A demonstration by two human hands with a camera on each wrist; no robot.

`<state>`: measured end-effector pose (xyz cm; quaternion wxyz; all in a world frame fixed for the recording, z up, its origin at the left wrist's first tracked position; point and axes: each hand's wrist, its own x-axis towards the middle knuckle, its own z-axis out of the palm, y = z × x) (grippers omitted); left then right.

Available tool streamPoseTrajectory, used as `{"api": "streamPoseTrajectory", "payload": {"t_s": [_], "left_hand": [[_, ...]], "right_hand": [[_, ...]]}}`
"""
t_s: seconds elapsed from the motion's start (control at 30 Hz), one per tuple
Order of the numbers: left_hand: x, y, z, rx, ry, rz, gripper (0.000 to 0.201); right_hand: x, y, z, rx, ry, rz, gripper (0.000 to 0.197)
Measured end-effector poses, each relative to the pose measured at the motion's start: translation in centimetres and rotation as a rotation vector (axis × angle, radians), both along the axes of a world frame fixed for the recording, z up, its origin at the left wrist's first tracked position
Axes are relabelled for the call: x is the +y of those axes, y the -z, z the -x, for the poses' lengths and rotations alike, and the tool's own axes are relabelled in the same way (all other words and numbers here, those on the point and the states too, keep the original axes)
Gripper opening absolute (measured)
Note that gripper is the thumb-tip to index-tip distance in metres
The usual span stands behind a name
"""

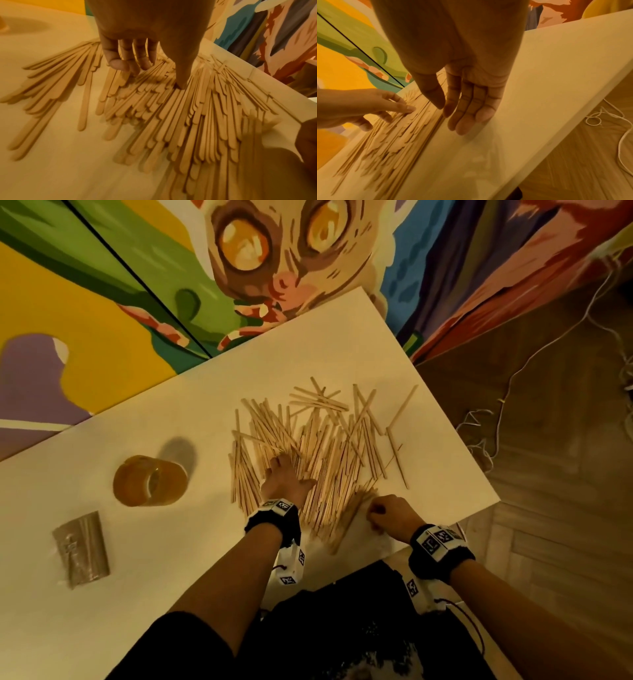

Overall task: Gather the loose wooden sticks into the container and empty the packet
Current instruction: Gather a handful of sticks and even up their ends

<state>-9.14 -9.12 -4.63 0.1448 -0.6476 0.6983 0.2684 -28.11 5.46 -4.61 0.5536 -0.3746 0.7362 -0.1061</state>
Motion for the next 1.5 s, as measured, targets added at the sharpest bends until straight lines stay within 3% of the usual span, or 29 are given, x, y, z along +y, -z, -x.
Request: {"api": "streamPoseTrajectory", "payload": {"t_s": [0.2,0.57,0.7,0.9,1.03,1.13,1.27,1.4,1.5], "left_hand": [[0.2,0.3,-0.5,0.081,-0.058,0.004,0.051],[0.6,-1.6,-2.8,0.081,0.131,0.019,0.055],[1.2,-2.4,-4.2,0.167,0.070,-0.020,0.049],[2.3,-3.6,-7.1,0.368,-0.170,-0.272,0.024],[3.8,-3.9,-8.5,0.448,-0.329,-0.407,0.022],[5.1,-4.9,-8.5,0.538,-0.358,-0.501,0.017],[6.4,-5.8,-7.2,0.614,-0.345,-0.628,0.015],[6.7,-6.5,-5.4,0.661,-0.289,-0.717,0.013],[6.7,-6.9,-4.4,0.685,-0.276,-0.770,0.012]], "right_hand": [[-0.7,0.4,0.9,-0.060,-0.016,-0.009,0.013],[-2.0,-0.1,1.1,-0.130,0.027,0.029,0.008],[-2.0,-0.5,1.1,-0.160,0.026,0.038,0.009],[-3.0,-1.1,0.8,-0.199,0.021,0.050,0.012],[-3.9,-1.3,0.2,-0.225,0.017,0.046,0.014],[-4.8,-1.8,-0.6,-0.269,0.029,0.061,0.014],[-6.1,-2.0,-1.7,-0.358,0.176,0.056,0.015],[-7.5,-2.8,-2.1,-0.475,0.402,0.012,0.040],[-8.0,-3.4,-1.7,-0.602,0.524,0.006,0.039]]}}
